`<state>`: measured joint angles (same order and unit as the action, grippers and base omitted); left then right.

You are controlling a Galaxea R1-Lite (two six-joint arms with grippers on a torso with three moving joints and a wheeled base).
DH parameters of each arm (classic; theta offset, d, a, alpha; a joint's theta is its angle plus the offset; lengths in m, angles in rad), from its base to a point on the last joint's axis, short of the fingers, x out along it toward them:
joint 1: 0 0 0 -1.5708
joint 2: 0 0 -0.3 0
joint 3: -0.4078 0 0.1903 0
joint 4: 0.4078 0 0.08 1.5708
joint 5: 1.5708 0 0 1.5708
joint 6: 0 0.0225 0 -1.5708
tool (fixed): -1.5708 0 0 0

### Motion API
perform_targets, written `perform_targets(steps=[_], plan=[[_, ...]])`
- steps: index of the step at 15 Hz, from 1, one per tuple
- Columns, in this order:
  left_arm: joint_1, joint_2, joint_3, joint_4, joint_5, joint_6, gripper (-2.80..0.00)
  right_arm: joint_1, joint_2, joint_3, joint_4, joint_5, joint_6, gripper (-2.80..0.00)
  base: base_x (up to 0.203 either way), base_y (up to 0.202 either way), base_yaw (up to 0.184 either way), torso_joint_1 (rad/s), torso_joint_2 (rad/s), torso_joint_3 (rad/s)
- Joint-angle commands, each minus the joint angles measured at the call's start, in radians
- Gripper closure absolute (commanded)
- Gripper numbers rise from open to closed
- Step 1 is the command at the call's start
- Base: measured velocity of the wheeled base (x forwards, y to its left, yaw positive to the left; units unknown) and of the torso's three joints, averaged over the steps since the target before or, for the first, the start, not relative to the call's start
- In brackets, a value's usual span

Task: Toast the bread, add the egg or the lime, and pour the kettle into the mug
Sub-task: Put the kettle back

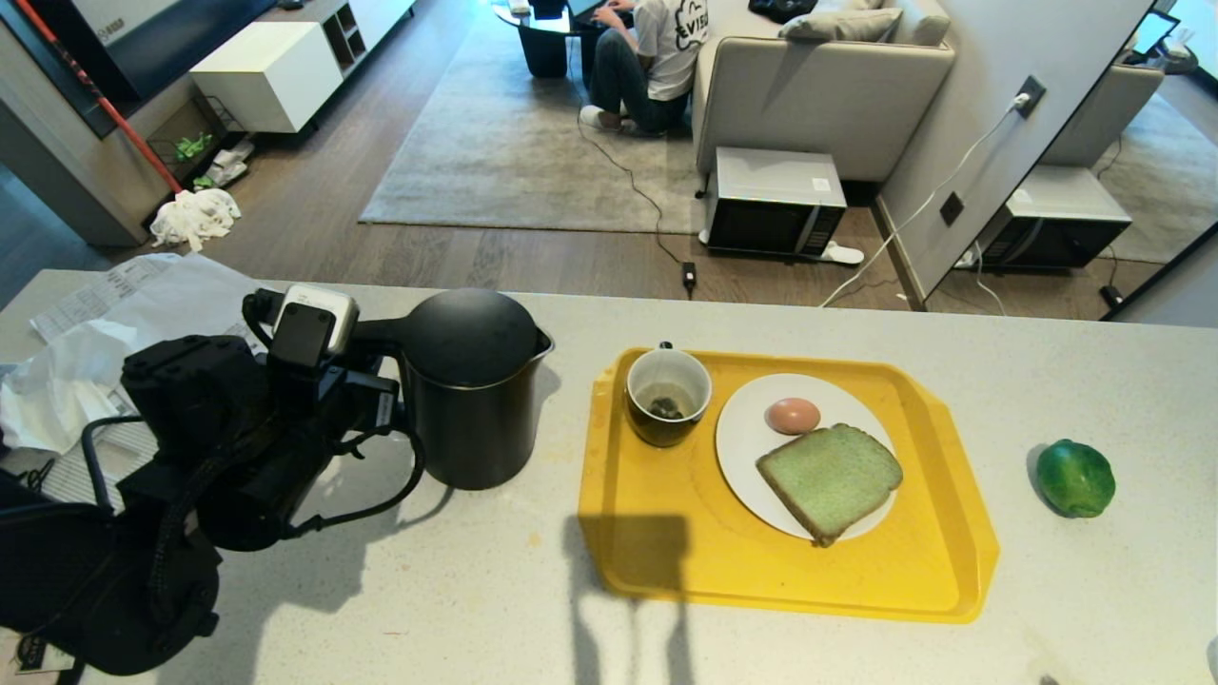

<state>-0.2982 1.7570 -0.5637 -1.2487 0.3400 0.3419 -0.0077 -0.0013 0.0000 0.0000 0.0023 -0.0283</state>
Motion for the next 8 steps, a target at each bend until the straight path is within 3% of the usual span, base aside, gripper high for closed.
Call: perform_targets(steps=[1, 5, 8], plan=[[0.010, -0.013, 0.003, -0.009, 0.001, -0.002, 0.00, 0.000, 0.001, 0.000, 0.000, 0.001, -0.001, 0.00, 0.000, 0.000, 0.000, 0.000, 0.00, 0.000], [0.033, -0.021, 0.033, -0.009, -0.047, -0.055, 0.00, 0.000, 0.001, 0.000, 0.000, 0.001, -0.001, 0.00, 0.000, 0.000, 0.000, 0.000, 0.00, 0.000], [0.033, -0.017, 0.041, -0.008, -0.049, -0.057, 0.00, 0.000, 0.001, 0.000, 0.000, 0.001, -0.001, 0.00, 0.000, 0.000, 0.000, 0.000, 0.00, 0.000]])
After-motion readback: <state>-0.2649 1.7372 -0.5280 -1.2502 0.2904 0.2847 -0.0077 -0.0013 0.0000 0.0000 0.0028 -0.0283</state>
